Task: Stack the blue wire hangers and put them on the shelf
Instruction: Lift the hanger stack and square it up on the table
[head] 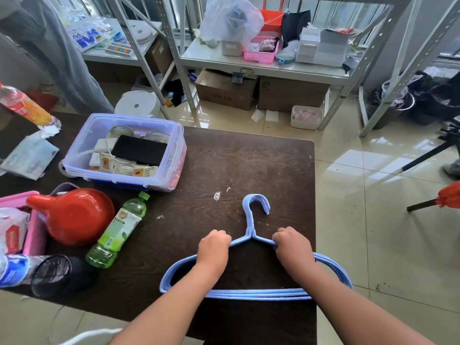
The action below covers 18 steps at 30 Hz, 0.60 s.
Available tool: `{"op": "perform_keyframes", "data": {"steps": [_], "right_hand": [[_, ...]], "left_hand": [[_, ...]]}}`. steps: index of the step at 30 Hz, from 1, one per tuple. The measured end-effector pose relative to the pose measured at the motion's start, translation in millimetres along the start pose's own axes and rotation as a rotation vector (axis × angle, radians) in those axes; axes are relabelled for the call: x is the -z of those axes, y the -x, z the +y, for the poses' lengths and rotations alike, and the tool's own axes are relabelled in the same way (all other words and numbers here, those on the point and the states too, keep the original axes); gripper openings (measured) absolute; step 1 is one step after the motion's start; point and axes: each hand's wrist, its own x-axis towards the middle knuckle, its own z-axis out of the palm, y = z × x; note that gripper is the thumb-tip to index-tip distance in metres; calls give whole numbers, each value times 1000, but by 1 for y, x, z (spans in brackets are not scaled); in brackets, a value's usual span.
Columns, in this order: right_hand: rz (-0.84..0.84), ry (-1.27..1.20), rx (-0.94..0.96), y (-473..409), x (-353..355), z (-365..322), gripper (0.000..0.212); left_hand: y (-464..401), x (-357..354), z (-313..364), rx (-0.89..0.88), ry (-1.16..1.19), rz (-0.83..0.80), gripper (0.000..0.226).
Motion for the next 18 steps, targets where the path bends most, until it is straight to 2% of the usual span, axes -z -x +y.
{"op": "perform_keyframes", "data": {"steps": [6, 9, 13, 18], "right_hand": [[-57, 4, -31, 0, 13, -5, 22], [-78, 23, 27, 0, 22, -11, 24], [-101, -39, 97, -6, 30, -30, 29], [-141, -33, 95, -14, 36, -51, 31]], "left_hand": [[-7, 7, 1, -28, -22, -69, 15], [-10, 14, 9, -45, -18, -69, 17], [-17, 22, 25, -50, 126, -75, 28], [-28, 26, 41, 12, 238, -108, 19]]}}
